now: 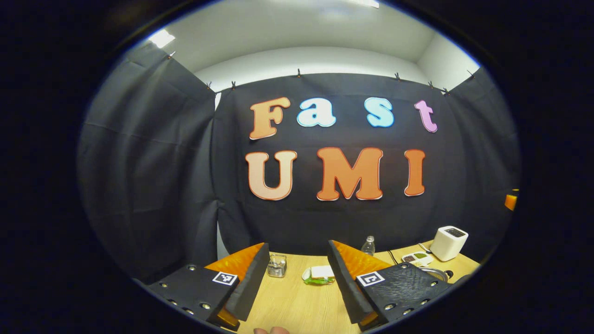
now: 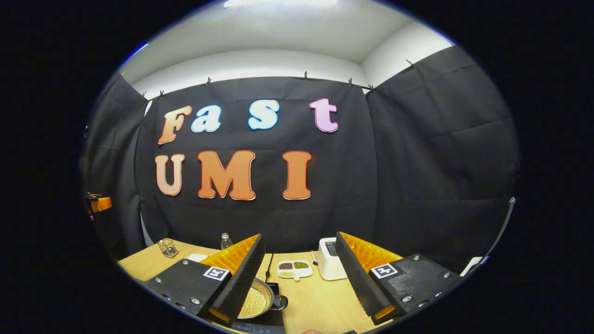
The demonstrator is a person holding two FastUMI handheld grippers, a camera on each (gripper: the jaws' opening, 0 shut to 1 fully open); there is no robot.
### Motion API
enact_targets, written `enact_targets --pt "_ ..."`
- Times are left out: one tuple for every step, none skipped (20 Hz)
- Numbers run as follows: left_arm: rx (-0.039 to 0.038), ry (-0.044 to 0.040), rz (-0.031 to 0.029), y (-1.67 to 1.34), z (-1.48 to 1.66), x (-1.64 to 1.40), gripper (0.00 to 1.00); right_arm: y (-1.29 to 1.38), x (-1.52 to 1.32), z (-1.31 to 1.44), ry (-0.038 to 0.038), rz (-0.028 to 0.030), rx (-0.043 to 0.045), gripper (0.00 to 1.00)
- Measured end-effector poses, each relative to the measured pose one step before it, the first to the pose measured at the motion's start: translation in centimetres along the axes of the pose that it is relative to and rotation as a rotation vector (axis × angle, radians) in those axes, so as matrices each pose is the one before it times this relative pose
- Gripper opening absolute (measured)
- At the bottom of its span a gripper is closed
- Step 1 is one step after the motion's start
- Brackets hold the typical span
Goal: First push the handle of the pot to place it horizontally, then grasp the pot with both hands and set it on the induction cooktop.
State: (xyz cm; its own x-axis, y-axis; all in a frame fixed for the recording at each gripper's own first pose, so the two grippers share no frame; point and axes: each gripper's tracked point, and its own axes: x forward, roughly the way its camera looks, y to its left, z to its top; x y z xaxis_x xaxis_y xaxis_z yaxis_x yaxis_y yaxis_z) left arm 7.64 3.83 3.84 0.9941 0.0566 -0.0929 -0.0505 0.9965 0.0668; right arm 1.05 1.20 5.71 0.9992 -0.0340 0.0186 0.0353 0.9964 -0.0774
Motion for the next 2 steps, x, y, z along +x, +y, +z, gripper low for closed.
enact_targets --pt "0.01332 -0.00492 0.00163 -0.075 0.155 -0.329 0.78 0.372 0.047 0.078 -0.00108 0.01140 0.00853 0.95" --pt "0.00422 -0.00190 -0.00271 -0.302 0.068 -0.391 0.78 0.156 -0.091 -0.161 0.00192 0.01238 0.00758 0.95"
